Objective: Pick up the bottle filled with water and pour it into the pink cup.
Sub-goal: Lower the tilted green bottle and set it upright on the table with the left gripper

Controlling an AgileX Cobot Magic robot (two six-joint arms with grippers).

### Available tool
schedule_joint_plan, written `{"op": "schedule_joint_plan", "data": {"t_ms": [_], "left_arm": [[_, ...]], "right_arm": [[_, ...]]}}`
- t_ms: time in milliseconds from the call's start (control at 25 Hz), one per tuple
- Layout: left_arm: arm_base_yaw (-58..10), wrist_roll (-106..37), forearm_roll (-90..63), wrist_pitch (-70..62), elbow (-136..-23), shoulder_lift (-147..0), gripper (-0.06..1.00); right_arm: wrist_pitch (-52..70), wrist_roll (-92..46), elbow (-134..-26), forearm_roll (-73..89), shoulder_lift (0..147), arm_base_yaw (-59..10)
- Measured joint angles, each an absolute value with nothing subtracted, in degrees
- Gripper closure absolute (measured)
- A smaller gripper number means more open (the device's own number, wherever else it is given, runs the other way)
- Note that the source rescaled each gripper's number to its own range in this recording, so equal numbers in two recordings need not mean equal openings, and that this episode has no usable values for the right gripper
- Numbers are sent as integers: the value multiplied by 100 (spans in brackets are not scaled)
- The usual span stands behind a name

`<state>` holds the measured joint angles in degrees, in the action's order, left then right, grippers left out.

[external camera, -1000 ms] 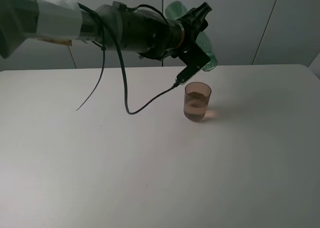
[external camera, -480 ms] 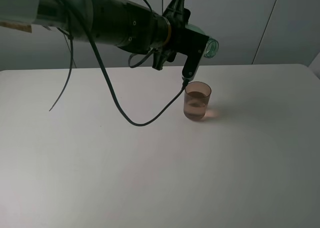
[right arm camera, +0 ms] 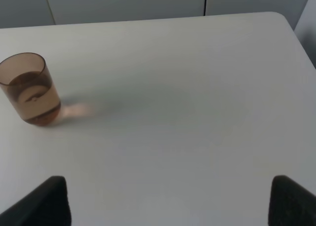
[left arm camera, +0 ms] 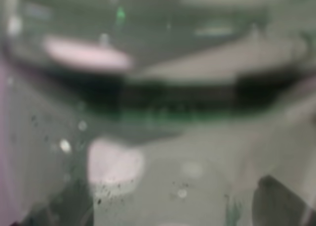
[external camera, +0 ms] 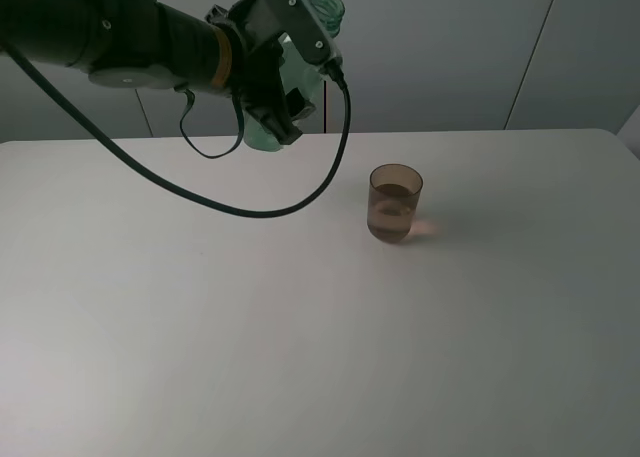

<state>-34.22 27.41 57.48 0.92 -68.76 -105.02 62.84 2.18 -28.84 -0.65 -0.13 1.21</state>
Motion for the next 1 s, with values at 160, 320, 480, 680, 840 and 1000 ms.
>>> {"op": "schedule_joint_plan", "data": {"t_ms": [160, 320, 480, 680, 840, 1000], "left_arm": [[-3024, 2791, 4945, 1032, -6181, -10493, 94], [-2718, 2791, 4825, 2048, -5707, -10564, 94], [-2575, 2816, 4749, 2555, -5636, -10852, 94], [-2575, 2816, 4671, 2845, -5622, -11372, 94], [-2575, 2816, 4628, 3135, -5683, -11604, 94], [-2575, 2791, 4628, 3244, -5731, -11614, 94]], "right_arm": [[6284, 218, -2884, -65, -13, 121], [6284, 218, -2884, -65, -13, 121], [6284, 218, -2884, -65, -13, 121], [6284, 218, -2884, -65, -13, 121], [6284, 218, -2884, -65, -13, 121], [6284, 218, -2884, -65, -13, 121]]}}
